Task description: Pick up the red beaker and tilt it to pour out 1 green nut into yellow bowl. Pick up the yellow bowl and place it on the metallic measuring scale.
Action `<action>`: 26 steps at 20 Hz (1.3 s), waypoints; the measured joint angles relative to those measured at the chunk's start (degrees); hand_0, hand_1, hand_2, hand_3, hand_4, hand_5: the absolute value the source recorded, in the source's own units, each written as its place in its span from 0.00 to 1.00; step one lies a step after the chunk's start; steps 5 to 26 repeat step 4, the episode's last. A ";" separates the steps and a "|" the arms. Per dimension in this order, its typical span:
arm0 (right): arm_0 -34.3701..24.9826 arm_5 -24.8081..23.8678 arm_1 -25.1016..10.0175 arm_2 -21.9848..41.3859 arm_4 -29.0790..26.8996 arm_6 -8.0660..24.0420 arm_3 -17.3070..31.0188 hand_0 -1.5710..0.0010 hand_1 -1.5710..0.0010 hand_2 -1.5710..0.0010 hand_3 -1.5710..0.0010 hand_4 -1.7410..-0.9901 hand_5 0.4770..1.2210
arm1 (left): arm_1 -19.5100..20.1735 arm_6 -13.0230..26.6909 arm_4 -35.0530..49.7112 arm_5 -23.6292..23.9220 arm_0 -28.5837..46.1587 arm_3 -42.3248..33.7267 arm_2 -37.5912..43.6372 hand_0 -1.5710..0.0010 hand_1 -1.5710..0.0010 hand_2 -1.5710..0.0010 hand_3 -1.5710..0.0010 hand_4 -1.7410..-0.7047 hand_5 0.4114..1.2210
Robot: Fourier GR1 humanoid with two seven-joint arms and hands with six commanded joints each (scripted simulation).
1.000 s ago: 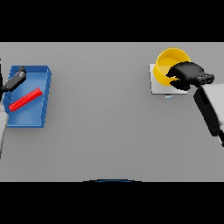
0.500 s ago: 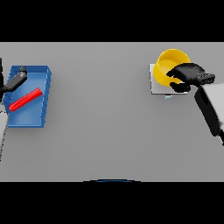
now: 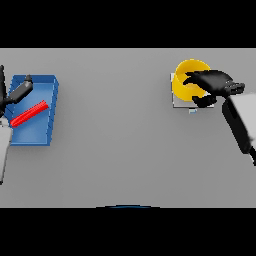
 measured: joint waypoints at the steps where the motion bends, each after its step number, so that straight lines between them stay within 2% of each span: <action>1: 0.44 -0.20 0.01 -0.04 0.10 0.58 0.35 0.97 0.98 0.97 0.86 0.31 0.40 | -0.12 0.48 -0.18 -0.06 -0.46 0.26 -0.16 1.00 1.00 1.00 1.00 0.98 0.31; 4: 0.17 0.81 -0.14 -0.22 -0.08 0.73 1.45 0.99 0.99 0.98 0.91 0.35 0.35 | 0.19 -0.18 0.06 0.01 0.15 0.02 0.17 1.00 1.00 1.00 1.00 0.98 0.31; 26: 0.17 0.81 -0.14 -0.22 -0.08 0.73 1.45 0.99 0.99 0.98 0.91 0.35 0.35 | 0.19 -0.18 0.06 0.01 0.15 0.02 0.17 1.00 1.00 1.00 1.00 0.98 0.31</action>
